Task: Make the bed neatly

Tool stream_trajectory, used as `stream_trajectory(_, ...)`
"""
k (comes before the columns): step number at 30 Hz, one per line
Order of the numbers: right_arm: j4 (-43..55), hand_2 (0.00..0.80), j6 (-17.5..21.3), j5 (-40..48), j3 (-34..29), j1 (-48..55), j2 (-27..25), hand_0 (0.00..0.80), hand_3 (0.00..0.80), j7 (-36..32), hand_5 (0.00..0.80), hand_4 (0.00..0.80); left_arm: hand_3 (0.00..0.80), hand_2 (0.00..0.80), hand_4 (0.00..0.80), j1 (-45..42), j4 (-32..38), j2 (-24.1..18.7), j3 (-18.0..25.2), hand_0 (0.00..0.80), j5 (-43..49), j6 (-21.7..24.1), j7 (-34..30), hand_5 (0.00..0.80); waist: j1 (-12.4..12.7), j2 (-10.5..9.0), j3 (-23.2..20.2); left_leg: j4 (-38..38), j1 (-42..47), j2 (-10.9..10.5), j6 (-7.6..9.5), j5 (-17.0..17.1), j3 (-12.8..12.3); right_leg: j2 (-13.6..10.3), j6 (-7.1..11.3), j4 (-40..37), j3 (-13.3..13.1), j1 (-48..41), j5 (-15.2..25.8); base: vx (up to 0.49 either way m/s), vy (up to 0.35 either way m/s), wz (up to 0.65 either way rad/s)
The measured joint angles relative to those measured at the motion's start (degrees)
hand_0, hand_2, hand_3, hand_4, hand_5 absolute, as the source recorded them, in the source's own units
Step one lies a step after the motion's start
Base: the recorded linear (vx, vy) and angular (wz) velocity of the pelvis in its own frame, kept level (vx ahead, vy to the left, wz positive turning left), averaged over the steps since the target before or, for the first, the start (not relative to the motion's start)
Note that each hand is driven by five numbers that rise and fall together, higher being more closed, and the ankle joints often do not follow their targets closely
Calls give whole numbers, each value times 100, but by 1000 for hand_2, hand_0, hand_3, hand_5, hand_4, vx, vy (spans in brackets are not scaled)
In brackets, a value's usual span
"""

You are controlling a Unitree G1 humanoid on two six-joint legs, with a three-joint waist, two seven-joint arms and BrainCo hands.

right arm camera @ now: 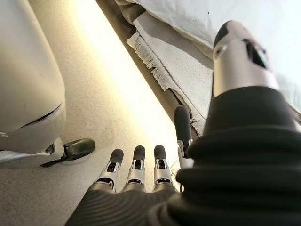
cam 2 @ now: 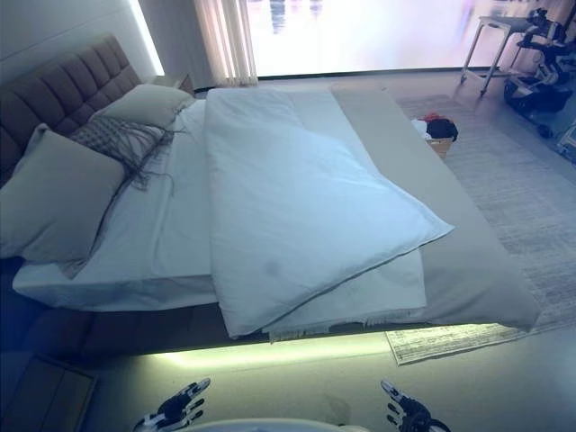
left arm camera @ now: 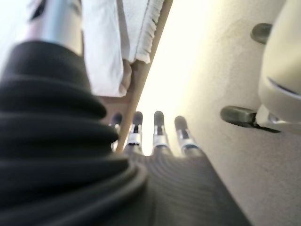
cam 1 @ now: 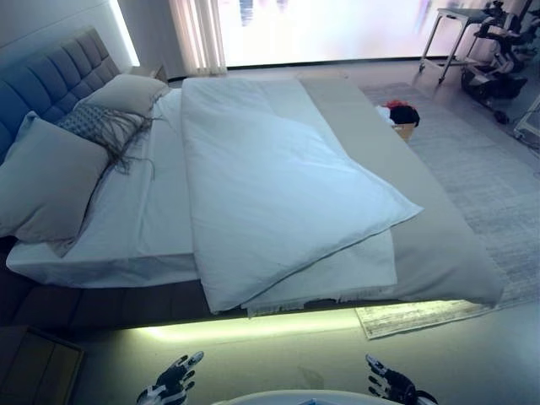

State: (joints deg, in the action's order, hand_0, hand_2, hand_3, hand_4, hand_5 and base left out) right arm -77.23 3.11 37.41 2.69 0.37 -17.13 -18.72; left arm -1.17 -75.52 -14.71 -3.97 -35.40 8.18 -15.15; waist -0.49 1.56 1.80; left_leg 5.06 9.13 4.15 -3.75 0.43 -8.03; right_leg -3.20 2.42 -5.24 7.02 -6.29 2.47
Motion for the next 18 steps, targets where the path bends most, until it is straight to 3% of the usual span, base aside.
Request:
stream_trajectory(9, 1, 0, -9, 284, -208, -2, 92, 0, 0, 208, 0, 0, 0, 0, 0, -35, -35, 27, 180, 0, -265, 2, 115, 0, -1, 10, 36, -2, -8, 0, 12, -7, 15, 0, -1, 0, 12, -2, 0, 0, 0, 0)
stream_trajectory(18, 4, 0, -122, 156, 27, -4, 326, 0, 0, 98, 0, 0, 0, 0, 0, -30, -35, 150, 174, 0, -256, -7, 128, 0, -7, 10, 35, -4, -6, -2, 7, -4, 17, -1, -2, 0, 14, -3, 0, 0, 0, 0)
